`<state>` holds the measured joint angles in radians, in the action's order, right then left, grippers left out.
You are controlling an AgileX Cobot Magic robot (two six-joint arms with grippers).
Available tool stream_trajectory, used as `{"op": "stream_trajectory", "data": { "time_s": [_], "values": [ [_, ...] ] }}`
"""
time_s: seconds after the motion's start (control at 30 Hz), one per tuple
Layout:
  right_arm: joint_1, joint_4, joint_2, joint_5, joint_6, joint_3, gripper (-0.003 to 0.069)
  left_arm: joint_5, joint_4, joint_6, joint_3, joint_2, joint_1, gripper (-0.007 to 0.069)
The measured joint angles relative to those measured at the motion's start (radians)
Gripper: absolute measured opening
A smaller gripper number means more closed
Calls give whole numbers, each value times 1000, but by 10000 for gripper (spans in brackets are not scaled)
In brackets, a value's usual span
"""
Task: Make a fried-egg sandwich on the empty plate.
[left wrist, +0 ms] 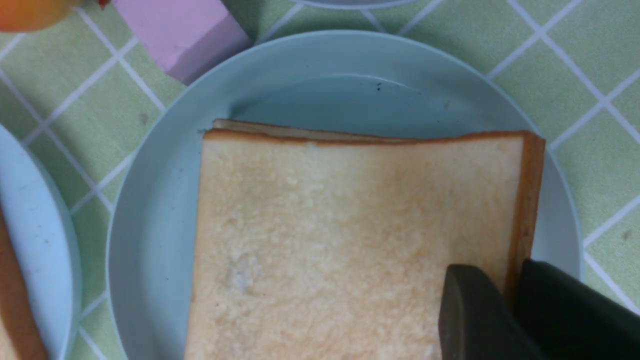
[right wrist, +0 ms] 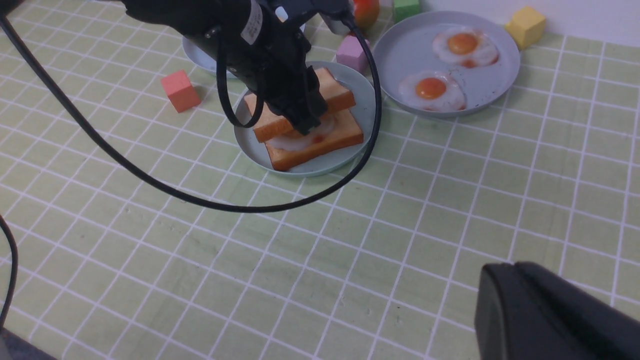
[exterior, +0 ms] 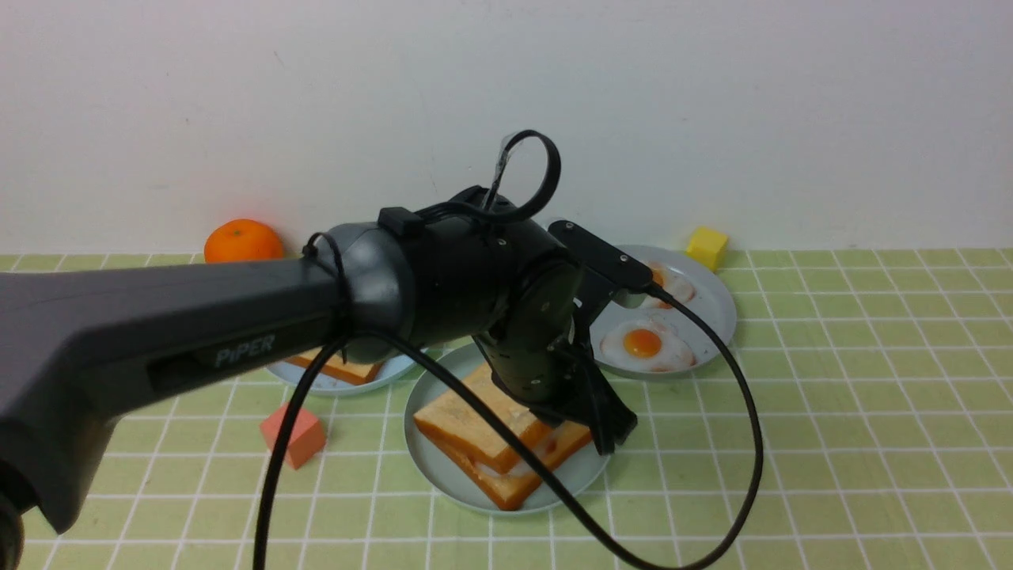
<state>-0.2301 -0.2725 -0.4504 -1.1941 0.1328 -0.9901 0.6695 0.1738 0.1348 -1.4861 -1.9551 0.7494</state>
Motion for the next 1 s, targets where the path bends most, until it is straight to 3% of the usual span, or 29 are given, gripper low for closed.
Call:
{"op": "stream_trajectory", "data": {
  "time_s": [0.2, 0.4, 0.5, 0.6, 0.63, 0.67, 0.73, 1.0],
  "values": [
    [0, -1, 0, 0, 0, 0, 31, 0, -21, 2, 0, 0, 0, 244],
    [0, 0, 0, -1, 0, 0, 34, 11, -23, 3, 0, 7, 0, 249],
    [0, 3, 0, -2, 0, 0, 36, 32, -23, 3, 0, 41, 0, 215],
    [0, 7, 0, -4, 0, 0, 38, 49, -31, 3, 0, 172, 0, 93],
    [0, 8, 0, -4, 0, 0, 38, 49, -32, 3, 0, 191, 0, 85],
    [0, 12, 0, -4, 0, 0, 39, 46, -38, 4, 7, 275, 0, 16],
    [0, 18, 0, -4, 0, 0, 41, 28, -49, 4, 34, 367, 0, -13],
    [0, 27, 9, -35, -12, 0, 42, -199, -102, 4, 442, 848, 0, -13]
  ]
}}
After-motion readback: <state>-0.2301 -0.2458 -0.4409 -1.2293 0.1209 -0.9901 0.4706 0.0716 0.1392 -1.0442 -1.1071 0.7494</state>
